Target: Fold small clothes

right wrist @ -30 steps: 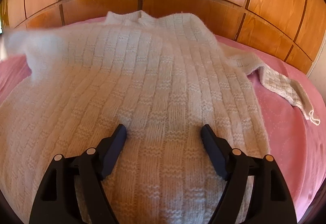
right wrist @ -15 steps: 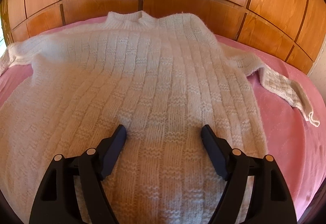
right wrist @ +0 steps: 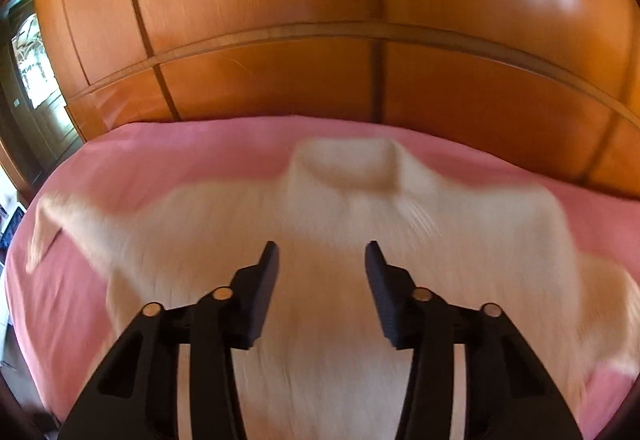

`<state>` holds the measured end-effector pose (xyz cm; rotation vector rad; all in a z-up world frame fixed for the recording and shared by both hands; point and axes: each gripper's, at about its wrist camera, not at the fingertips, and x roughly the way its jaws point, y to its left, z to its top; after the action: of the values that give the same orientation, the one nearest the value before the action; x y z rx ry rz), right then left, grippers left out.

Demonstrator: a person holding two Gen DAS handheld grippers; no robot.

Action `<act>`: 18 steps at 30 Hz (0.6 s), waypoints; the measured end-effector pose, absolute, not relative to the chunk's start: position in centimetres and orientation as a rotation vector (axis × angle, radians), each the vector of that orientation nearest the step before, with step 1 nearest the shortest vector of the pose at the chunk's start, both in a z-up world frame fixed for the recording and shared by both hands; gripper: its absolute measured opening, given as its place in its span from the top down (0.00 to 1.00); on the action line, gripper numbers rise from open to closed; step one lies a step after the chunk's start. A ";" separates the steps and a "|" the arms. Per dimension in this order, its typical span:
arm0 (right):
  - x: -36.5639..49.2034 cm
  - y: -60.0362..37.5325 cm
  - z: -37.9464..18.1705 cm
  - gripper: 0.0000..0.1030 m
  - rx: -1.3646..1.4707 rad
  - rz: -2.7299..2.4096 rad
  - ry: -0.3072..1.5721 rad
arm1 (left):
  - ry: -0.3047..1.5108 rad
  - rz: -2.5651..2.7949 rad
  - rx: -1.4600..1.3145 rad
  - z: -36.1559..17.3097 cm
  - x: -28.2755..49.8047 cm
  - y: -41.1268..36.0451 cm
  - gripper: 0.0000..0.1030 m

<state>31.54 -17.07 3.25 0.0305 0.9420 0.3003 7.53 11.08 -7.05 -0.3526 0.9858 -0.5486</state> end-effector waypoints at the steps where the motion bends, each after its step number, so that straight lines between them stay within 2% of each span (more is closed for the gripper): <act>1: 33.7 -16.0 2.4 0.59 0.035 0.321 0.980 | 0.982 -0.551 -0.374 -7.1 7.7 11.2 0.36; 4: 37.5 -13.4 -0.5 0.62 0.010 0.352 1.097 | 0.978 -0.568 -0.423 -7.1 6.3 10.8 0.39; 5: 38.4 -12.6 -1.7 0.82 -0.017 0.346 1.134 | 0.980 -0.573 -0.431 -7.1 6.0 10.5 0.49; 6: 38.7 -12.3 -2.0 0.94 -0.044 0.338 1.135 | 0.989 -0.585 -0.440 -7.3 6.1 10.5 0.67; 8: 38.9 -11.5 -1.6 0.95 -0.101 0.336 1.093 | 1.000 -0.598 -0.452 -7.6 5.7 10.2 0.88; 13: 42.1 -14.4 1.2 0.96 -0.094 0.143 0.944 | 0.935 -0.592 -0.435 -5.8 6.3 10.1 0.90; 18: 43.5 -13.6 -0.9 0.94 -0.221 0.102 0.983 | 0.987 -0.531 -0.408 -6.3 7.1 11.2 0.89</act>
<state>43.52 -13.59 -0.89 -0.2212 0.9827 0.1024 7.07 11.16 -6.31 -0.4084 0.9866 -0.5311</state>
